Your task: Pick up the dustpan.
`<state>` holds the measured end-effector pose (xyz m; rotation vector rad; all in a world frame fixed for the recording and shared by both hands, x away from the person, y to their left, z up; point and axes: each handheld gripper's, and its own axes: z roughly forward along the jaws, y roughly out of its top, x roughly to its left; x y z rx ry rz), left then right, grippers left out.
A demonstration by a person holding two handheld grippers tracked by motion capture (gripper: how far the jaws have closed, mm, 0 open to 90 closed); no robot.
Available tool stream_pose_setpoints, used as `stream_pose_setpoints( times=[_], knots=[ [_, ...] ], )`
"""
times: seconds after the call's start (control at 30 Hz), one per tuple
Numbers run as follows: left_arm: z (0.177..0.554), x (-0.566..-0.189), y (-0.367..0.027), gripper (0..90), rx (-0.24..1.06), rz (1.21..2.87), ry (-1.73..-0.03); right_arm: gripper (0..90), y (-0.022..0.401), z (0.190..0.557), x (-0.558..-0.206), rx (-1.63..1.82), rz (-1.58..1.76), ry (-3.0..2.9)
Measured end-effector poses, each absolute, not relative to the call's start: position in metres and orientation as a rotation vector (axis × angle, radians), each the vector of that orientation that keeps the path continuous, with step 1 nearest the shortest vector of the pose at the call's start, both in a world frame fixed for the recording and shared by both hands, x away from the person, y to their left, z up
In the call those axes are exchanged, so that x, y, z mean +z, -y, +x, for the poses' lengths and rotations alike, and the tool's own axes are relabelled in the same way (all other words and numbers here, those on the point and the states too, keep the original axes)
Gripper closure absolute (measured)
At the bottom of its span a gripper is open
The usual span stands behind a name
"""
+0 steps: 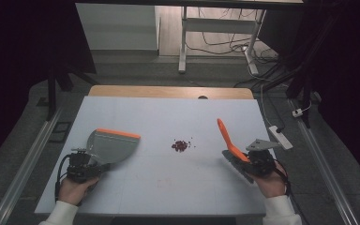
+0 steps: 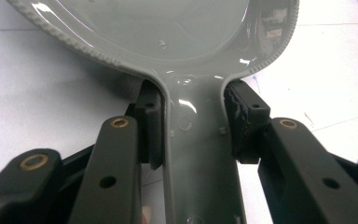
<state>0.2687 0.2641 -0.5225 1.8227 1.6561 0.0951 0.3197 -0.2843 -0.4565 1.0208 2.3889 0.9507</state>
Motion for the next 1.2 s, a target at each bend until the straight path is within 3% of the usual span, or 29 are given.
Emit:
stream_pose_setpoints(
  times=[0.7,1.2],
  knots=[
    [0.27,-0.525,-0.275,61.1,0.117,1.782,-1.462,70.1,0.282,0.32,-0.457,0.946,1.012,-2.39],
    [0.298,-0.522,-0.274,61.2,0.084,1.837,-1.238,70.1,0.281,0.329,-0.456,1.043,1.097,-2.37]
  ],
)
